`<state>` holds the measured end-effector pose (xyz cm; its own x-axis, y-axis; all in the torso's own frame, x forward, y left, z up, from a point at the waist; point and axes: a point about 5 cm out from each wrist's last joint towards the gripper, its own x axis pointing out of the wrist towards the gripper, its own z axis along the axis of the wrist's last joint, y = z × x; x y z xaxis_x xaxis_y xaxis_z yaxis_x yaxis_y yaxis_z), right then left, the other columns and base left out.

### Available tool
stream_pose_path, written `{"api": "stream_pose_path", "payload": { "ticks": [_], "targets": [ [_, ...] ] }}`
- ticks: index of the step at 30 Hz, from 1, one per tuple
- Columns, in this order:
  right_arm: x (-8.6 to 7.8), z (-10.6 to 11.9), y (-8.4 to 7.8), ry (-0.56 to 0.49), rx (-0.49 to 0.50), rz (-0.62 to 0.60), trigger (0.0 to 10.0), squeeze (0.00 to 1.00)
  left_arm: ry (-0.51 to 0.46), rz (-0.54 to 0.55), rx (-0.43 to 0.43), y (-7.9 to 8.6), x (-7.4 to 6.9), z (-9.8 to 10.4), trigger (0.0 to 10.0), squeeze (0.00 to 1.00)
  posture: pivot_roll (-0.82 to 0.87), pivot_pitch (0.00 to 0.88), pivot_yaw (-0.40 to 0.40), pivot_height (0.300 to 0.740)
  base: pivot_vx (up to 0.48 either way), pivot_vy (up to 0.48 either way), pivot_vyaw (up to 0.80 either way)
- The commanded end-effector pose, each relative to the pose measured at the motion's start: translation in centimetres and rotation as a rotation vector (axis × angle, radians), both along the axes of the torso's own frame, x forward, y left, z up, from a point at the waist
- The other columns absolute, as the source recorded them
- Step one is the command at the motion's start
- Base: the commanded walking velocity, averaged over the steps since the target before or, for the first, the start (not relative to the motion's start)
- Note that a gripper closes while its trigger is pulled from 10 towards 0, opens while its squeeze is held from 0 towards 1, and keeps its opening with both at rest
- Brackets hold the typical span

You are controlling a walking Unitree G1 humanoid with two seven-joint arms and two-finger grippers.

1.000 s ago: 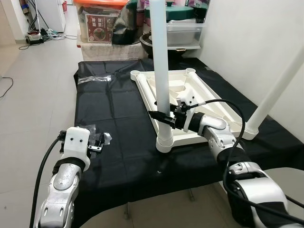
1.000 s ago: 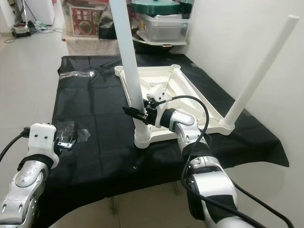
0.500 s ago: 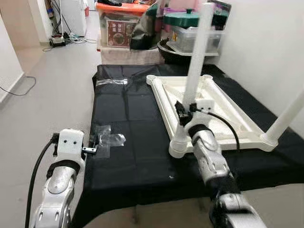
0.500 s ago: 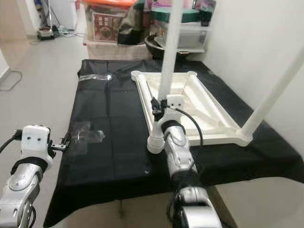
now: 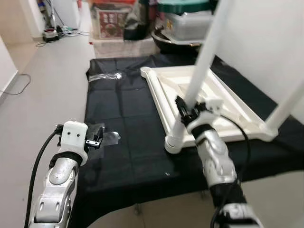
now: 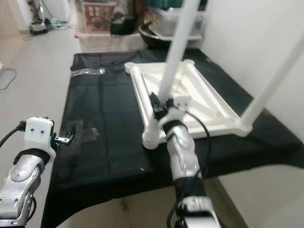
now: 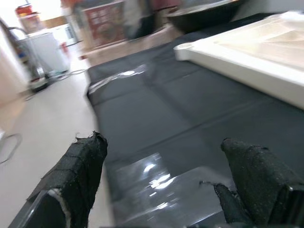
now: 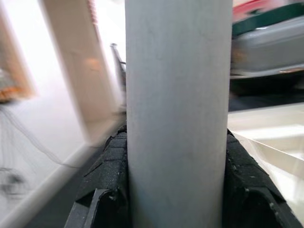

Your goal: Building children table

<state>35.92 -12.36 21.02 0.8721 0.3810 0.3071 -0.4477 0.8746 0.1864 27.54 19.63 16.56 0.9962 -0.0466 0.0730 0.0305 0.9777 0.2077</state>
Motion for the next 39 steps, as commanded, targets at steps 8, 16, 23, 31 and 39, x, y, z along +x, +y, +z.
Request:
{"api": "stream_pose_path", "payload": {
  "ticks": [8,16,23,31,39],
  "targets": [
    [0.3,6.4,-0.1,-0.082,0.119,0.179,0.0,0.0,-0.044,-0.186,0.011,-1.2,-0.7,1.6,10.0,0.0,0.05,0.0,-0.035,0.74,0.0,0.0,0.0],
    [0.2,5.4,1.4,-0.031,0.165,0.278,0.0,0.0,-0.043,-0.364,-0.032,-1.8,-1.7,2.5,10.0,0.0,0.07,0.0,-0.037,0.74,0.0,0.0,0.0],
    [-0.4,5.5,2.1,-0.028,0.174,0.37,0.0,0.0,-0.014,-0.428,-0.034,-1.2,-2.3,2.4,10.0,0.0,0.06,0.0,-0.034,0.74,0.0,0.0,0.0],
    [-0.5,5.3,2.4,0.002,0.176,0.409,0.0,0.0,0.031,-0.413,-0.016,0.1,-3.2,1.9,10.0,0.0,0.07,0.0,-0.038,0.74,0.0,0.0,0.0],
    [-1.6,4.7,4.6,0.021,0.2,0.467,0.0,0.0,0.049,-0.49,-0.039,-0.9,-2.9,1.9,10.0,0.0,0.07,0.0,-0.037,0.74,0.0,0.0,0.0]
  ]
}}
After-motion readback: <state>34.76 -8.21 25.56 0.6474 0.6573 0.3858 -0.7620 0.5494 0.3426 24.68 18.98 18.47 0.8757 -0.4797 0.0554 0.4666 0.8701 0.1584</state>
